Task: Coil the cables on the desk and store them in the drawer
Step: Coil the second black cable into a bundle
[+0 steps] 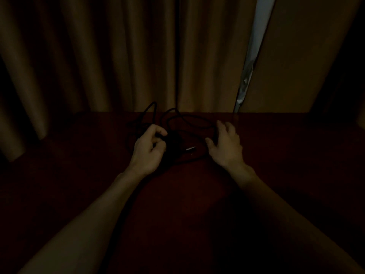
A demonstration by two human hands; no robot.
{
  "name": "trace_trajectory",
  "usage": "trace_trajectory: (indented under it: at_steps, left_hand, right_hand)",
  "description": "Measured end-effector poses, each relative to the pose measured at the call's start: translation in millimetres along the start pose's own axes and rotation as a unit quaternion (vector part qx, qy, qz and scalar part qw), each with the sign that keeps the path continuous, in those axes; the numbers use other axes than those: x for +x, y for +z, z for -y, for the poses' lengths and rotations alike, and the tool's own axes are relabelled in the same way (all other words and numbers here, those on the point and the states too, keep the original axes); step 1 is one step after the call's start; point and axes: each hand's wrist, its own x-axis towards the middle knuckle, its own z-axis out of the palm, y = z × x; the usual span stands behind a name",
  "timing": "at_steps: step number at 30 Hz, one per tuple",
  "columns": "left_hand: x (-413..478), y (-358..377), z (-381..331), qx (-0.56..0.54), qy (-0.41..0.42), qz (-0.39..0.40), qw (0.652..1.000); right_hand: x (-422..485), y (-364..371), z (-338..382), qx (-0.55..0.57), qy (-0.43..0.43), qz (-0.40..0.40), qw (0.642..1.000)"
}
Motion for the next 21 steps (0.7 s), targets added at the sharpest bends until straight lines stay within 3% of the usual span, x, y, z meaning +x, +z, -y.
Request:
trace_trajectory:
  at_steps: [1,3,6,10,12,14,18,21]
  left_hand:
    - [1,0,-1,-0.015,-0.007,-0.011,1.000]
    - [3,-1,-2,-0.039,-0.019,-0.025,0.999]
    - [1,0,-3,-0.036,-0.020,-0.016,0.999]
    - [-2,0,-1,-0.038,-0.016,0.014,0.999]
    - [-2,0,-1,-0.029,-0.015,0.025,0.999]
    - [-3,-1,-2,-0.024,-0.013,0.024,0.999]
    - [-3,-2,-1,-0.018,-0.010,0.023,1.000]
    - [-3,-3,-1,-0.013,-0.006,0.026,1.000]
  right_hand:
    - [-3,-4,3,-0.046,-0.037,-0.057,0.997]
    - [-8,-11,16,-0.034,-0.192,-0.158,0.968]
    - [-13,-10,31,0.037,-0.360,-0.117,0.925]
    - [-16,-15,25,0.063,-0.339,-0.089,0.934]
    - [-16,-16,23,0.059,-0.382,-0.083,0.919]
    - [-17,-12,26,0.032,-0.404,-0.028,0.914]
    - [-20,-4,24,-0.066,-0.280,0.089,0.954]
    - [-21,-3,29,-0.111,-0.200,0.051,0.972]
